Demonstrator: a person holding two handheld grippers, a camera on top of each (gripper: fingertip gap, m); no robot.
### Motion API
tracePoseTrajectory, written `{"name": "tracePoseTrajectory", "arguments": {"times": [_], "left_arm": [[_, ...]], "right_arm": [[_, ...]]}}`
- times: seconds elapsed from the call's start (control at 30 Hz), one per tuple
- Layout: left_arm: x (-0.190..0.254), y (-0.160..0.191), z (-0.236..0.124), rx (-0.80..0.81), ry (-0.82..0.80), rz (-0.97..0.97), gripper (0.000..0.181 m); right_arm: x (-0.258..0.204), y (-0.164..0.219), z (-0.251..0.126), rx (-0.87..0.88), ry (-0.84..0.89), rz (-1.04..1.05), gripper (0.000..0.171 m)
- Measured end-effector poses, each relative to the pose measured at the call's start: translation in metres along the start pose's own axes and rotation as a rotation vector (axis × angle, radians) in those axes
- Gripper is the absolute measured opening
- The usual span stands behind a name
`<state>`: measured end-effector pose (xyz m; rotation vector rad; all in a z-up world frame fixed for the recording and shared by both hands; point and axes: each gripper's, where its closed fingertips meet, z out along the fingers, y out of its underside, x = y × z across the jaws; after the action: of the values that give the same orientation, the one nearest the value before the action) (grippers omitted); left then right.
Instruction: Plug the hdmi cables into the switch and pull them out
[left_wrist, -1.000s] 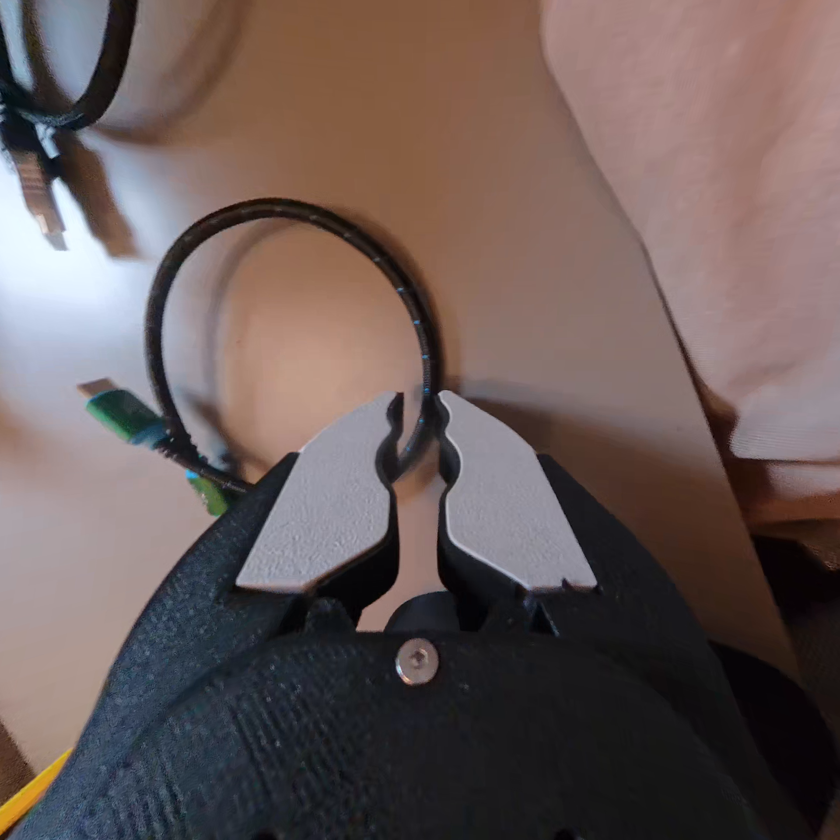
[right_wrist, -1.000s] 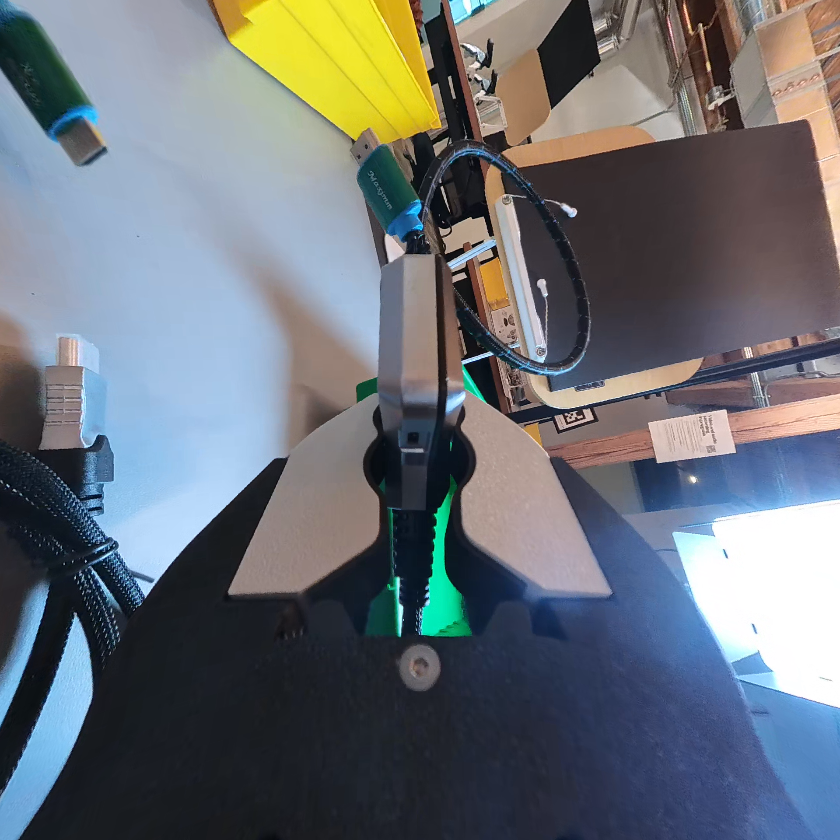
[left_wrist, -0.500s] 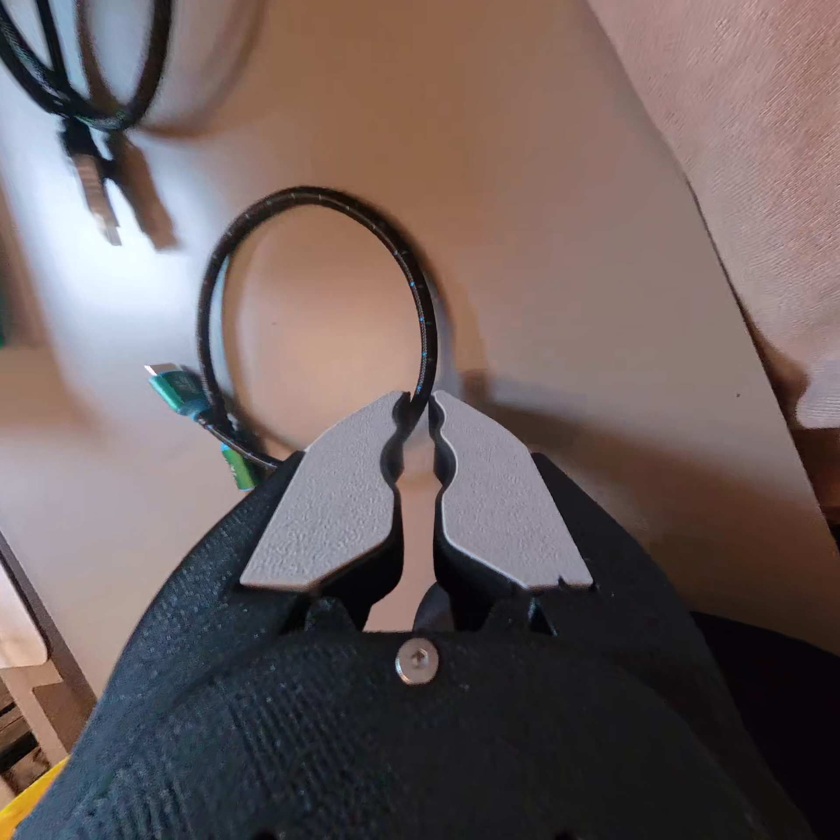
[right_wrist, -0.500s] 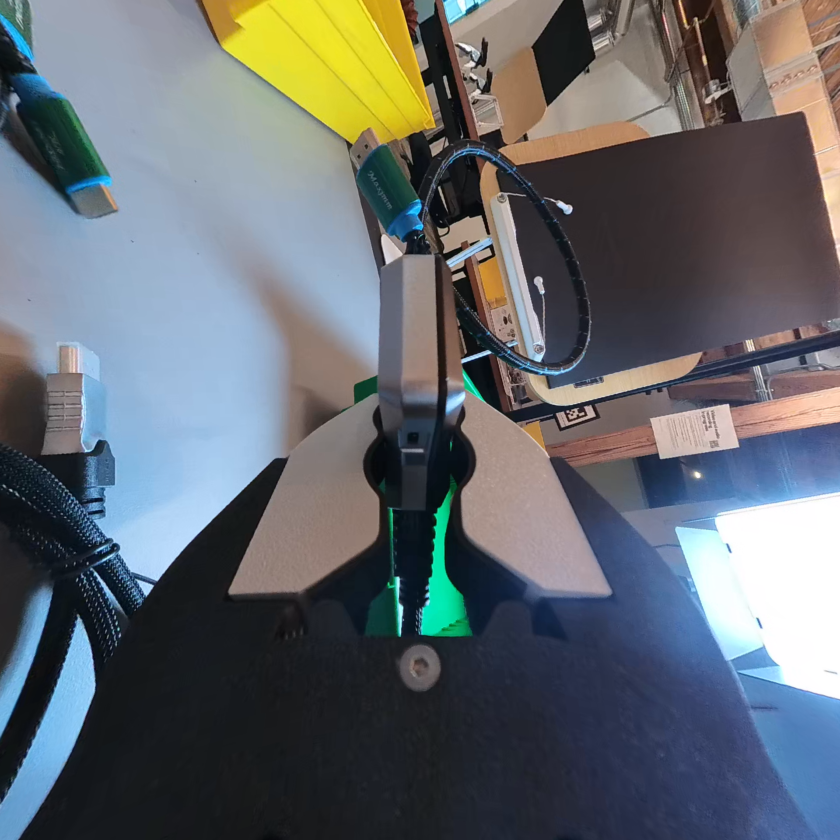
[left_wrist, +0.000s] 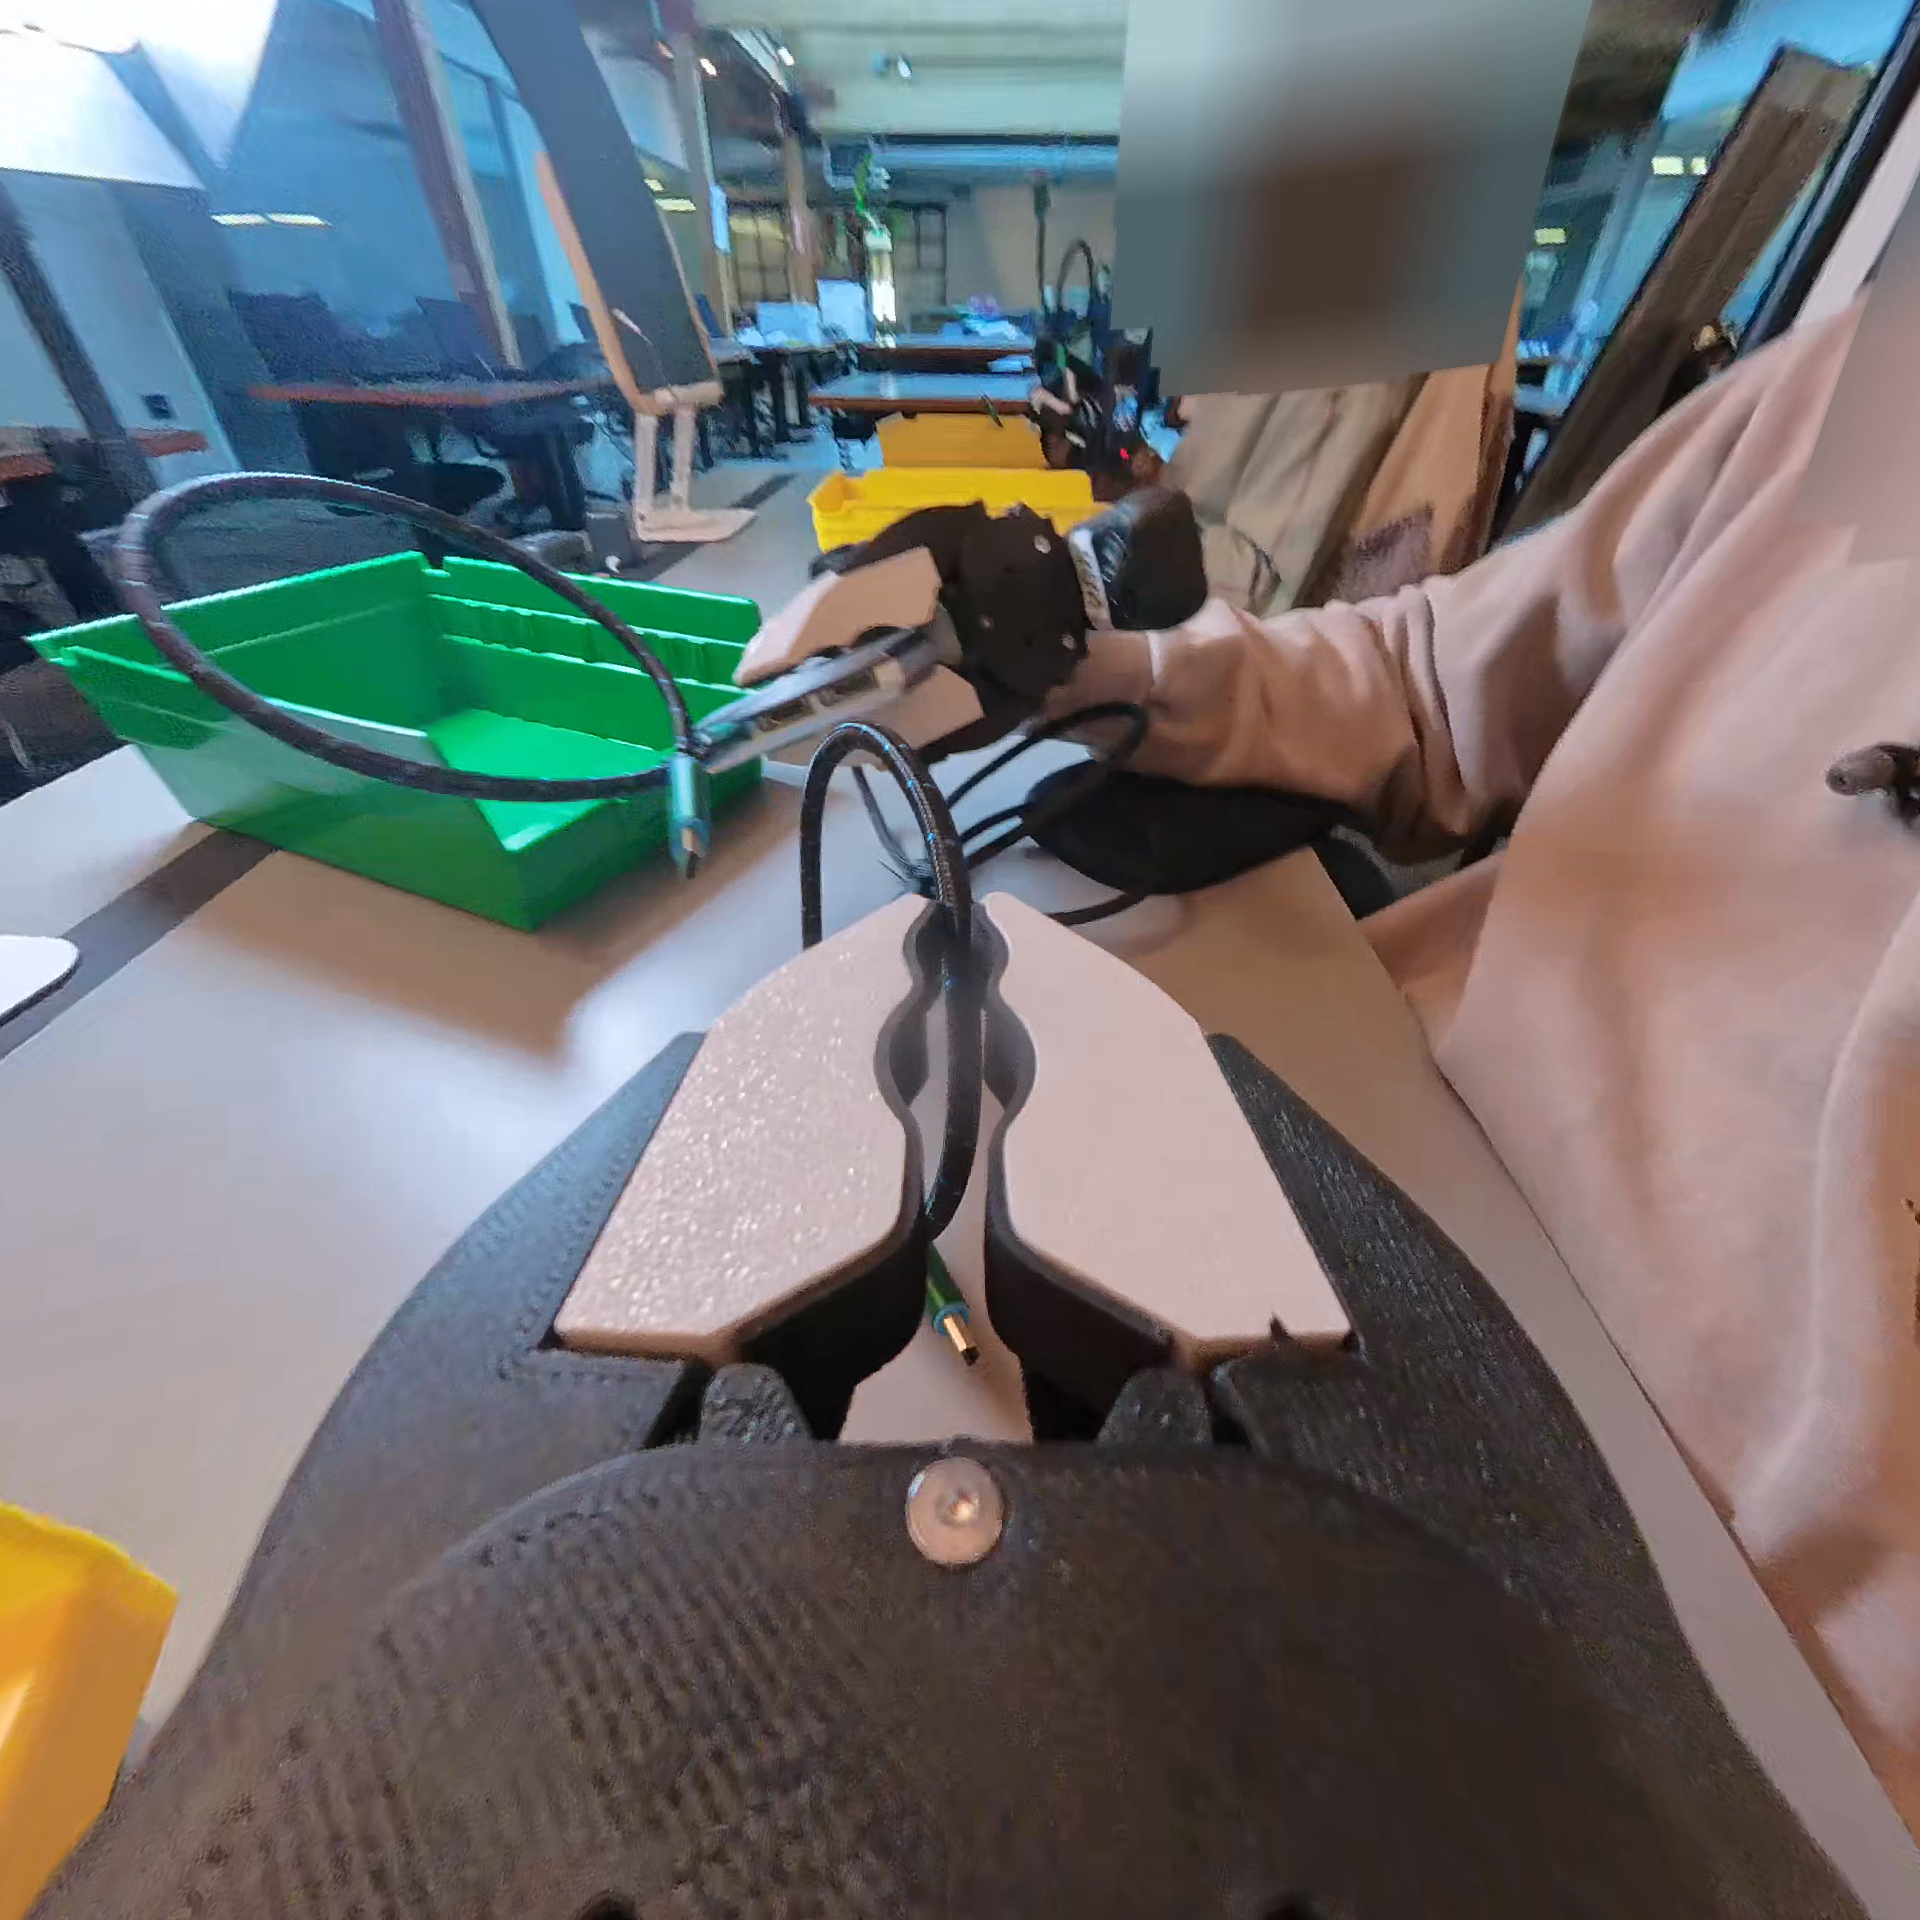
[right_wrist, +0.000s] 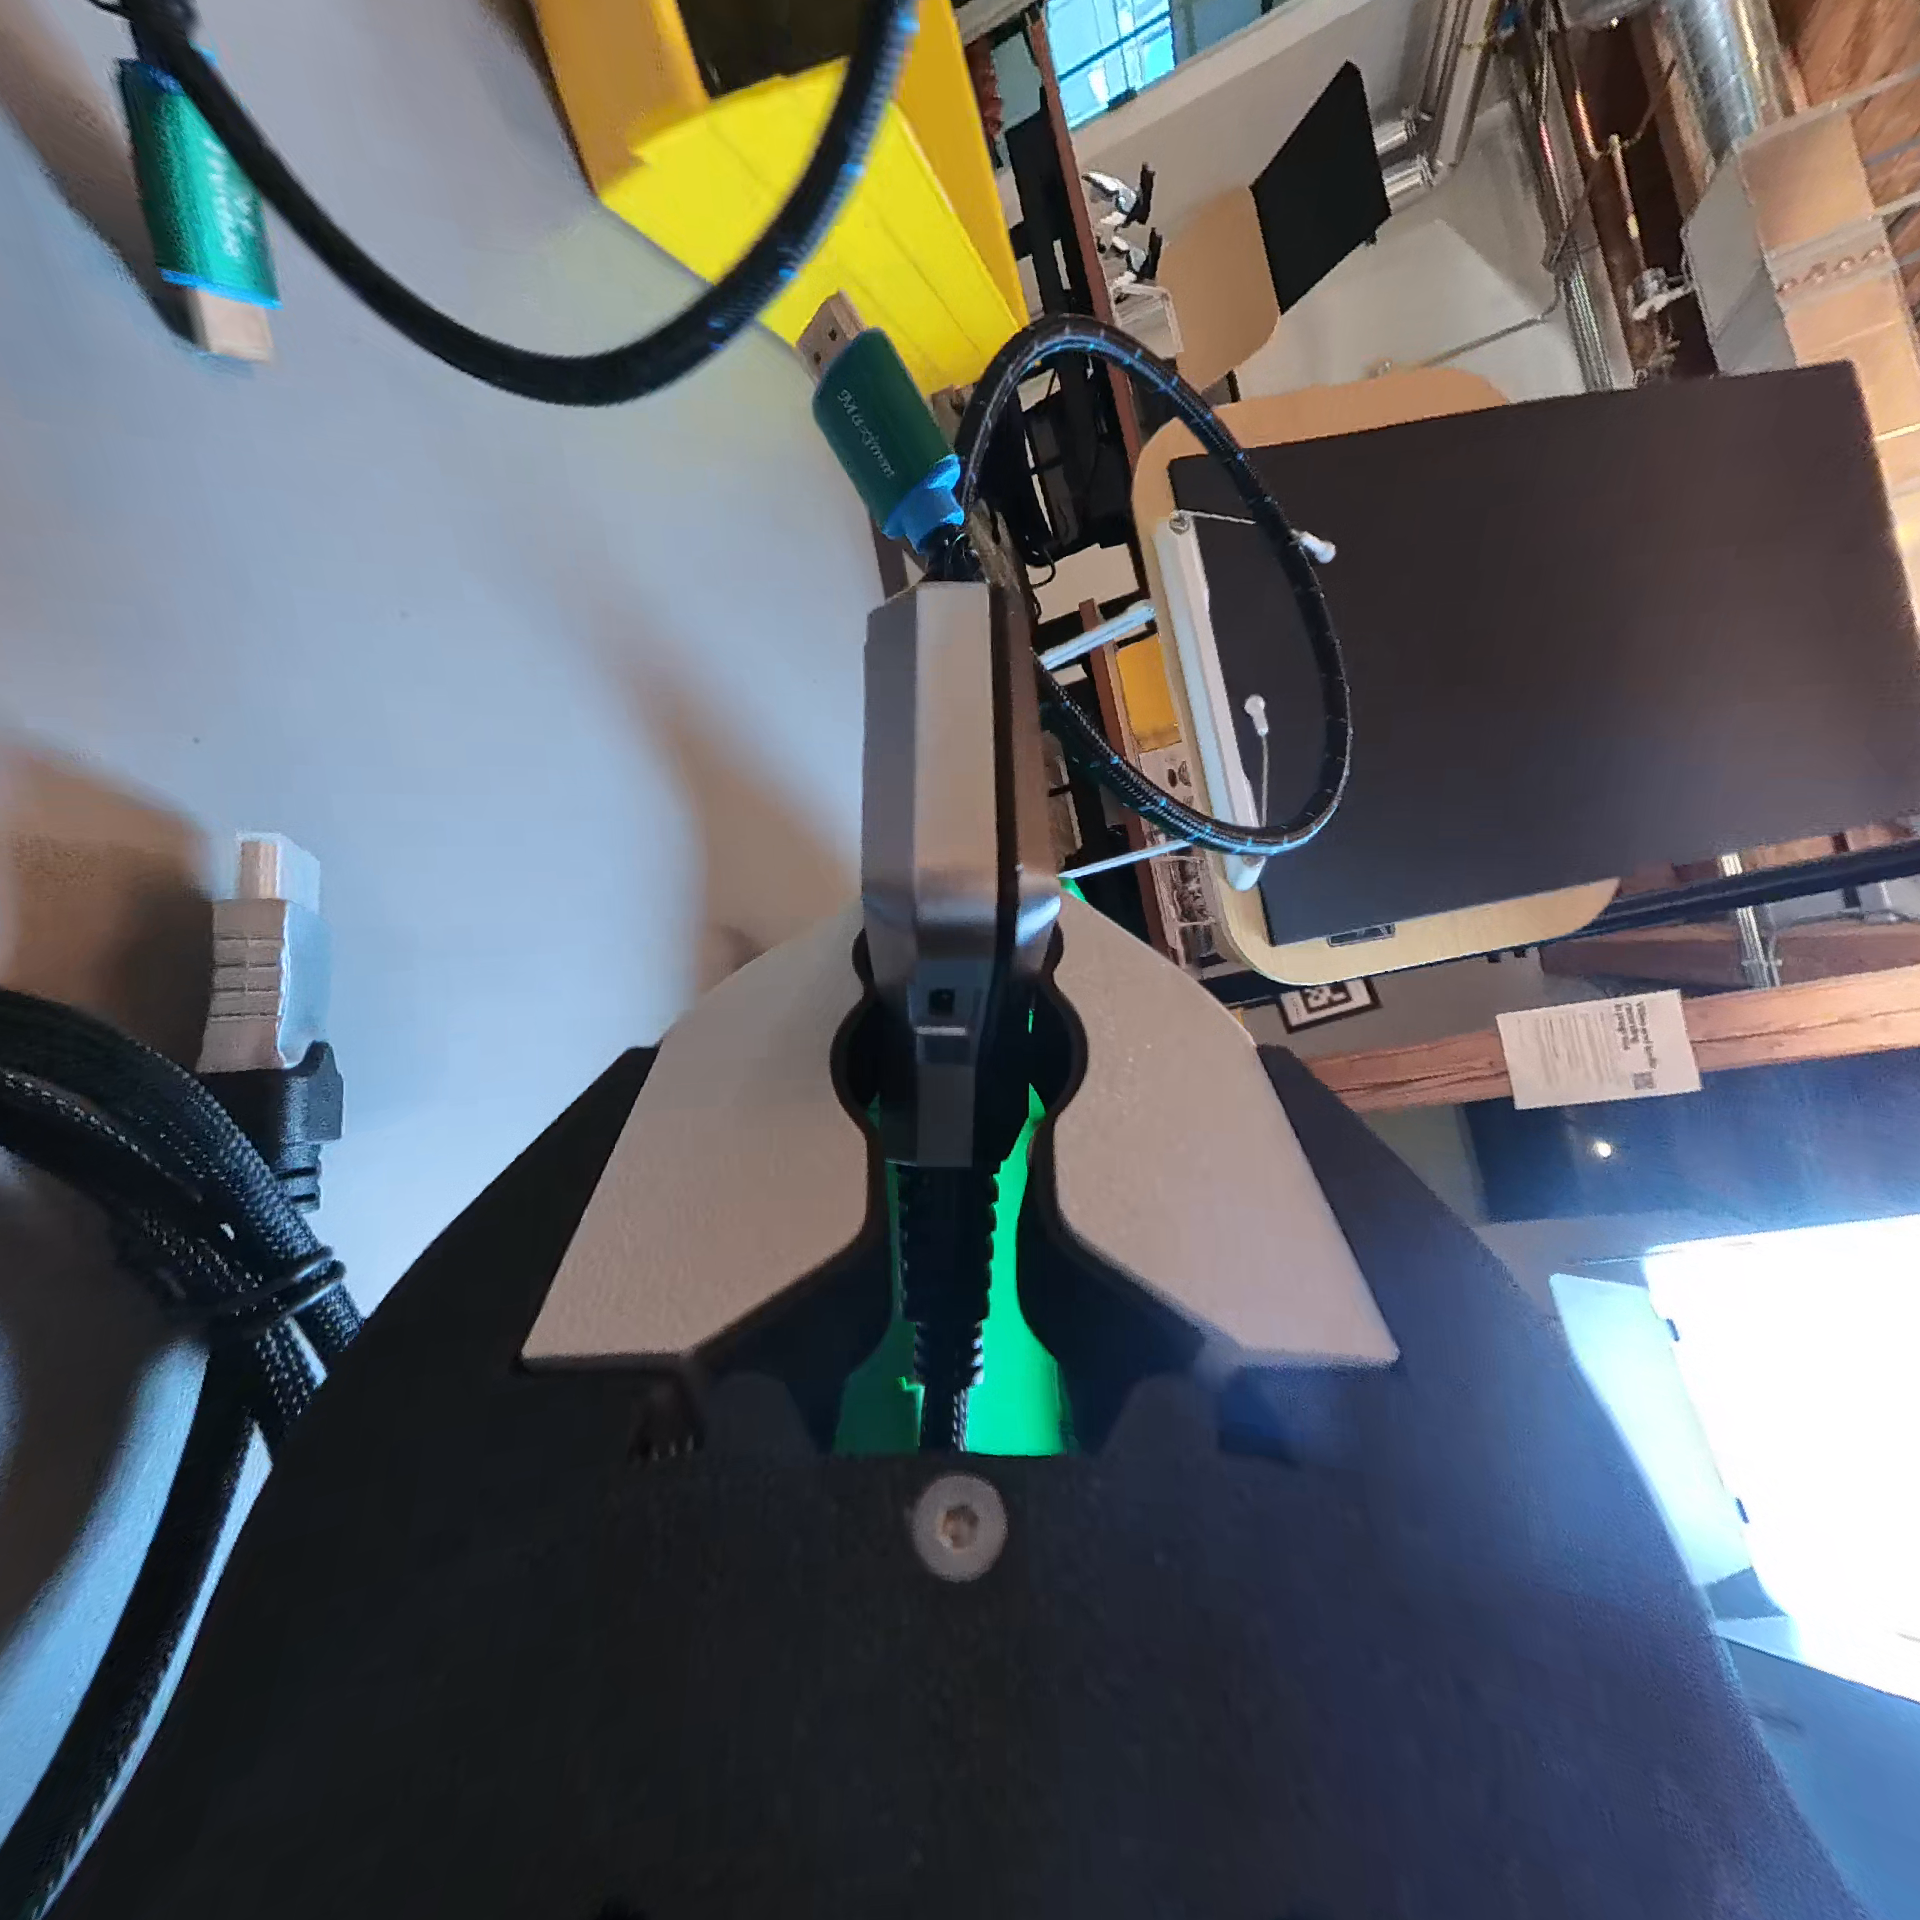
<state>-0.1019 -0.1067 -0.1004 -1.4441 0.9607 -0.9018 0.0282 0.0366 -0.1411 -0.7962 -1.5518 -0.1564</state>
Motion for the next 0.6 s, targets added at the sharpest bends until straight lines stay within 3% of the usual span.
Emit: {"name": "tracePoseTrajectory", "arguments": {"times": [0.27,0.6], "left_arm": [[-0.032,0.003,-0.012,0.054,-0.157,-0.022,0.005],[-0.079,0.022,-0.021,-0.064,-0.452,-0.034,0.011]], "right_arm": [[-0.003,-0.004,0.0,0.006,-0.007,-0.021,0.023],[-0.012,-0.007,0.011,-0.023,-0.065,-0.066,0.023]]}}
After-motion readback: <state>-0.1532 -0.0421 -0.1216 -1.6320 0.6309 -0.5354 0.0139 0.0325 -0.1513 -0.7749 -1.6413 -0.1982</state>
